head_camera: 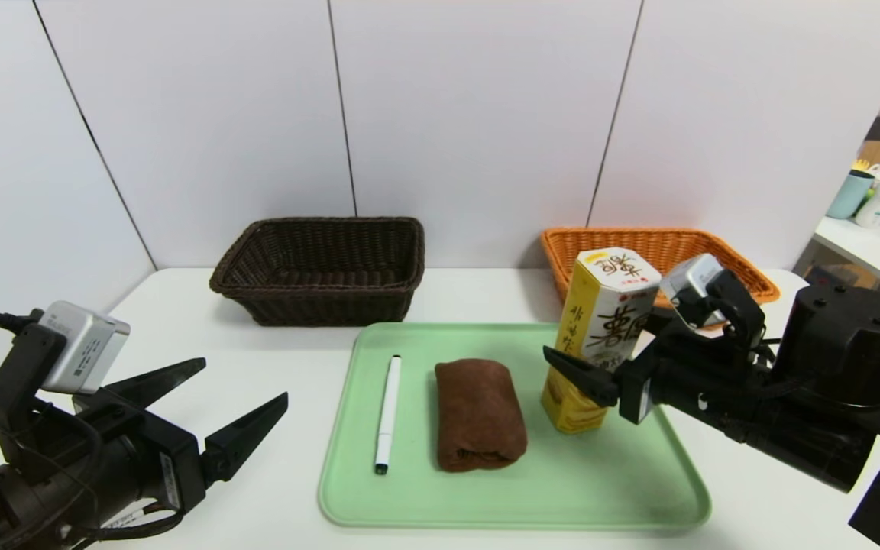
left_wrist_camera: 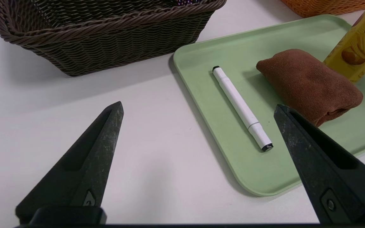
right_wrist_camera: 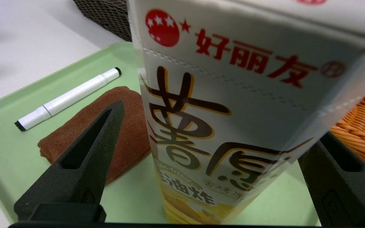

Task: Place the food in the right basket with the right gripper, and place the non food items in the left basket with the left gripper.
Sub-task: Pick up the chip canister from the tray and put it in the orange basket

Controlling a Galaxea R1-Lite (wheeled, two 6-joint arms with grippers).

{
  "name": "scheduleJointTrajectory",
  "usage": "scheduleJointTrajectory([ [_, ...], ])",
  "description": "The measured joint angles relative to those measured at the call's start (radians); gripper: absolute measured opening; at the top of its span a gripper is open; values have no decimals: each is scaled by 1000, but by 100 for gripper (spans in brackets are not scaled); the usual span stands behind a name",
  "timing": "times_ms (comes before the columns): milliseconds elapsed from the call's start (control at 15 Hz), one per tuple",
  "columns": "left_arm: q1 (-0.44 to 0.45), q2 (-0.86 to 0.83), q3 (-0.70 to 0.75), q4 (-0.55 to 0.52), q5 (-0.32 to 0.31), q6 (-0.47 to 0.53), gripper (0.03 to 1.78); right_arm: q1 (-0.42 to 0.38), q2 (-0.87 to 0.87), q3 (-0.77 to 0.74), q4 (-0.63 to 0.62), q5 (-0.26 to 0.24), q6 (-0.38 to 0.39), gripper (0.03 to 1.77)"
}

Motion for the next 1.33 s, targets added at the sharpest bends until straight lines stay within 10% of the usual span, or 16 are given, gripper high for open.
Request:
scheduleJointTrajectory([
  [1000,-1,-31,22,5,0,3,169,-12,44,21,-49,-30,-23,169],
  [1333,-1,-32,28,4,0,5,169,-12,47,20,-49,-63,-26,95],
])
